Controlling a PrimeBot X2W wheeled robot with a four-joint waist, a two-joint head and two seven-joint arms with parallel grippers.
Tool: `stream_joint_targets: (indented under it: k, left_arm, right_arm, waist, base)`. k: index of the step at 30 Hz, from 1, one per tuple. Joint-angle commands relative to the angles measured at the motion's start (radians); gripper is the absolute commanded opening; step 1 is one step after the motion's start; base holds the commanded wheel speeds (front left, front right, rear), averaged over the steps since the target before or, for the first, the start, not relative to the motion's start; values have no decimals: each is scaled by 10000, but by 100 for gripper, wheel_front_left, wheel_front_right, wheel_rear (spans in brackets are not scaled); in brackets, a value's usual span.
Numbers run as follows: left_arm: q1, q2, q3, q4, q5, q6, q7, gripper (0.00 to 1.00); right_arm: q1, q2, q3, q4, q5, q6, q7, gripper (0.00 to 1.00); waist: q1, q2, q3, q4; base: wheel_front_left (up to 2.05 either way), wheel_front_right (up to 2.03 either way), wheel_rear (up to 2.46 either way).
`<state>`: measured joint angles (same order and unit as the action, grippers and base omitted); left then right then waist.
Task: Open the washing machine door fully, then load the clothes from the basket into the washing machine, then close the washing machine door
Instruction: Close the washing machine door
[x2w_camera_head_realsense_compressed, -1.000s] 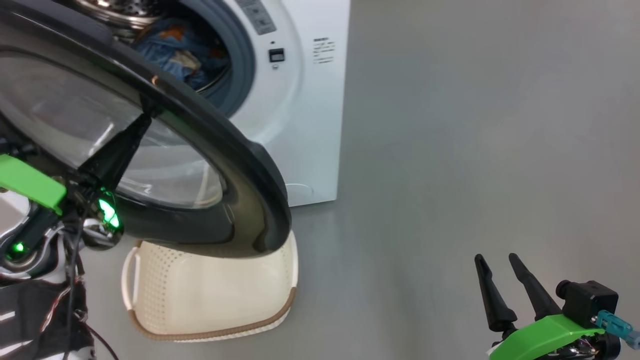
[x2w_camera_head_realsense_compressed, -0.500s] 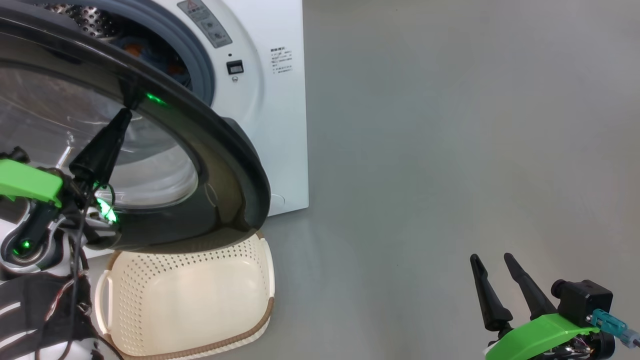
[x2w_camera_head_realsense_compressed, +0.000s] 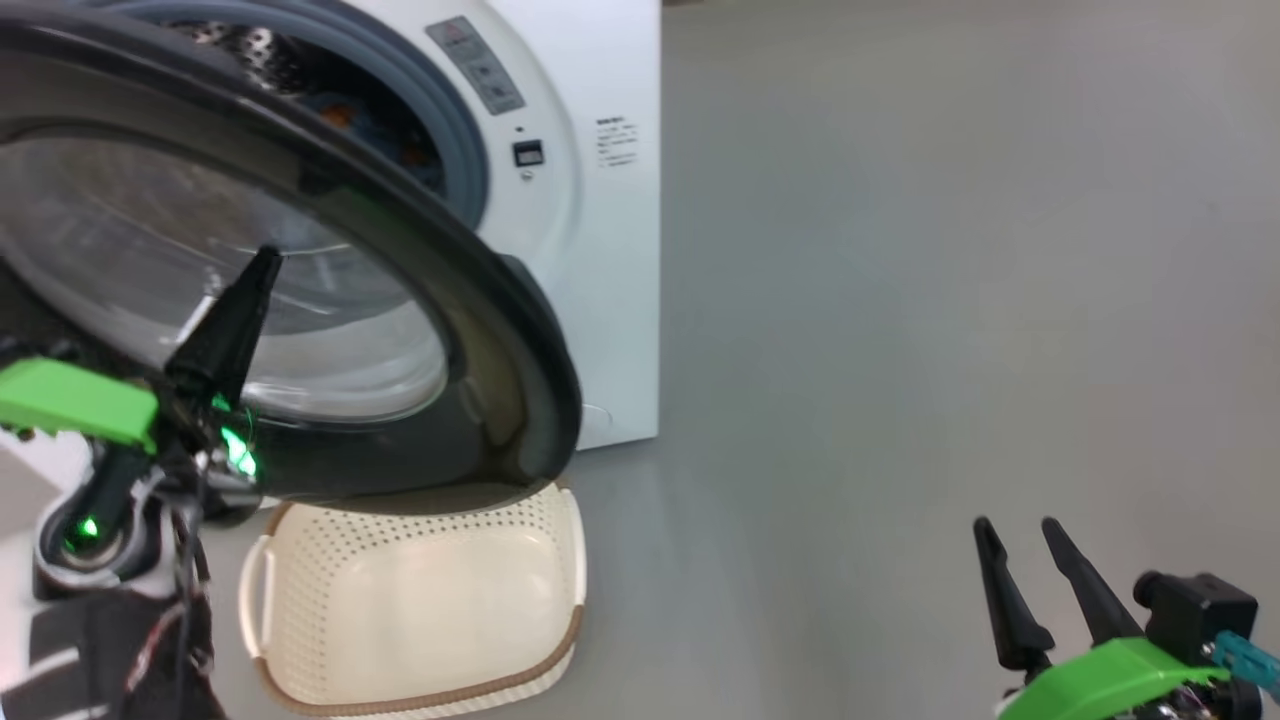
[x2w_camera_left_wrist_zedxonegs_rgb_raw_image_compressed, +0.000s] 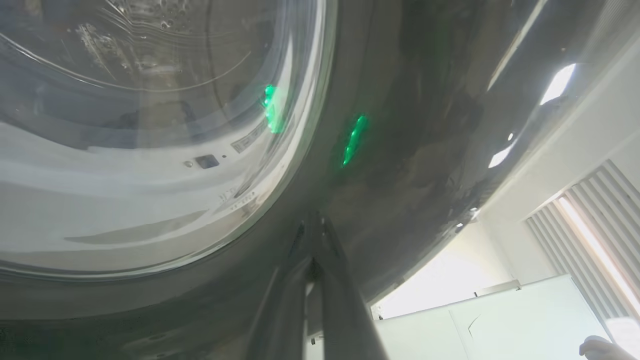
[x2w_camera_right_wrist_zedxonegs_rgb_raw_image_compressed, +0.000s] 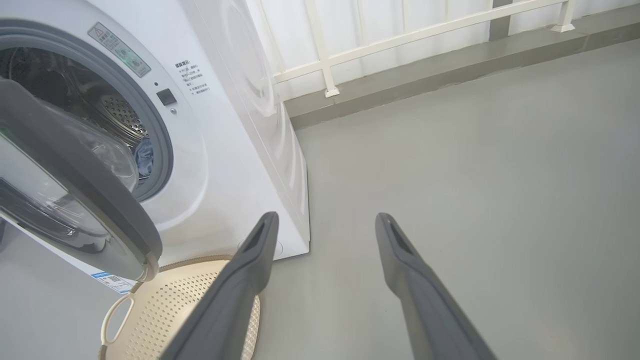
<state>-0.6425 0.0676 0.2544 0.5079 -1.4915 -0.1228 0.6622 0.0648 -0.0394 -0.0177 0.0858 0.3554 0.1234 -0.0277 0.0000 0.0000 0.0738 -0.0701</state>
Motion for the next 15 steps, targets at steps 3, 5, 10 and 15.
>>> stream_joint_targets:
  k: [3, 5, 10, 15]
  left_arm:
    - [557, 463, -188, -1042, 621, -78, -357, 0]
    - [1027, 558, -493, -1612, 1115, -78, -794, 33]
    - [2437, 1078, -1739, -3142, 2885, -78, -2510, 100]
    - [4105, 1957, -3140, -3741, 5958, -78, -5740, 100]
  right_arm:
    - [89, -108, 41, -304, -99, 73, -71, 100]
    - [182, -108, -18, -355, -103, 73, -76, 100]
    - [330, -108, -91, -514, -119, 73, -77, 100]
    - [392, -108, -106, -722, -204, 73, -19, 100]
  waist:
    - [0, 0, -316, 446]
    - [0, 0, -418, 612]
    - [0, 0, -618, 900]
    - [0, 0, -782, 1009]
  base:
    - [0, 0, 0]
    - [0, 0, 0]
    - [0, 0, 0]
    - [0, 0, 0]
